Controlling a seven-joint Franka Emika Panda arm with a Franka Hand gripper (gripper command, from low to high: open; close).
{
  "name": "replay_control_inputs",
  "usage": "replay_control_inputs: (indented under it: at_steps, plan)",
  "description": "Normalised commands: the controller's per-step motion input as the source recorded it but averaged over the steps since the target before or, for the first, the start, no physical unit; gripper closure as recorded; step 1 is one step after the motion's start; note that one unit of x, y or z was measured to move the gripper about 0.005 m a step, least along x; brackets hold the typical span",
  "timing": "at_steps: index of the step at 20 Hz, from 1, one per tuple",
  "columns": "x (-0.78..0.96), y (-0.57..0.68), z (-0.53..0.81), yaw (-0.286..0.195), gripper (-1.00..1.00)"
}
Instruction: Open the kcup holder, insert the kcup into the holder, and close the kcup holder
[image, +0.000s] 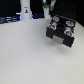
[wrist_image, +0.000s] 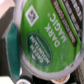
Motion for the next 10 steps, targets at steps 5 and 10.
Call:
replay_control_inputs:
  at_steps: [5, 10]
  plan:
    - [0.29, 0.52, 0.11, 0.023, 1.00]
    - [0.17, 0.49, 0.04, 0.026, 1.00]
